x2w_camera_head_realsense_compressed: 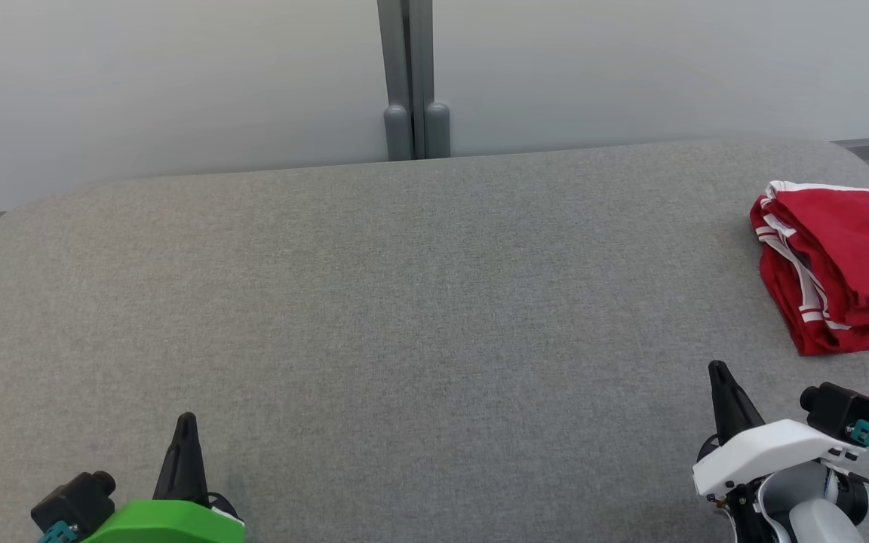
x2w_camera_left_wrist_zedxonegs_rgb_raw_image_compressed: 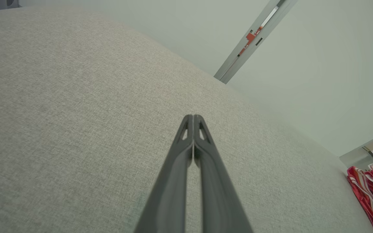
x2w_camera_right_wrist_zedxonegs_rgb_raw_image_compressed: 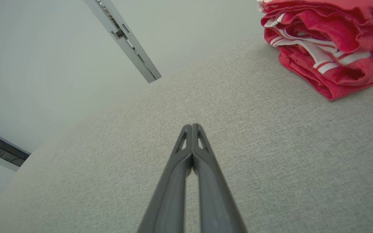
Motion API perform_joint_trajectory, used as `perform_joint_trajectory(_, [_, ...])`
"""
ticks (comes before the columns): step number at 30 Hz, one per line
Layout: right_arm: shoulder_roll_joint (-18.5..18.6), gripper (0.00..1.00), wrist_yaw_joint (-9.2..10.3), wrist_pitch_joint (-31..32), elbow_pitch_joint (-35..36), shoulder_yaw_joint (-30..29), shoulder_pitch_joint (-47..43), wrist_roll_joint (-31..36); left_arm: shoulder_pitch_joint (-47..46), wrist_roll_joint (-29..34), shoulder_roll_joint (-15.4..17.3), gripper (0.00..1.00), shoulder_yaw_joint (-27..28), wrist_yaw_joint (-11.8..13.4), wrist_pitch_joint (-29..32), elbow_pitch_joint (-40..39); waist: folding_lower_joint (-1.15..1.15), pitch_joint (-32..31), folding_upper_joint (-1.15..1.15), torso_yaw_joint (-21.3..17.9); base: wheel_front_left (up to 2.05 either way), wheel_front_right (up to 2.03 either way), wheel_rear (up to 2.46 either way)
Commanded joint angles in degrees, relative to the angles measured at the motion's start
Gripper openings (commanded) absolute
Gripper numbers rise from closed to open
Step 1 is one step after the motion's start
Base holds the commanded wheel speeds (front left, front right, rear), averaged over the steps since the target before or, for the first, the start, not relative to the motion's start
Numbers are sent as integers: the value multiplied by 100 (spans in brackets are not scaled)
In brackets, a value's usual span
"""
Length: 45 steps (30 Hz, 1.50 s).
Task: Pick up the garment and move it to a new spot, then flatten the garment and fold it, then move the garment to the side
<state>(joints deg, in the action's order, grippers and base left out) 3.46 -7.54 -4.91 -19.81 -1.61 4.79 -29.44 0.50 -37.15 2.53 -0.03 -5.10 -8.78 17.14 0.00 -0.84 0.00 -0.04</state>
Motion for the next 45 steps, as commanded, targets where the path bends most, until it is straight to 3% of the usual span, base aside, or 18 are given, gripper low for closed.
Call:
perform_joint_trajectory(1, [16,0,2,43,120,-38,114,-255,-190,-235,18,0,48,-41,44,-93,0,1,0,0,0,0,0])
perform_joint_trajectory(45, [-19,0,4,653,388,-293,159,-3552,-483,-3120,36,0,387,-155,864,-222,0,45,0,2,0,0,0])
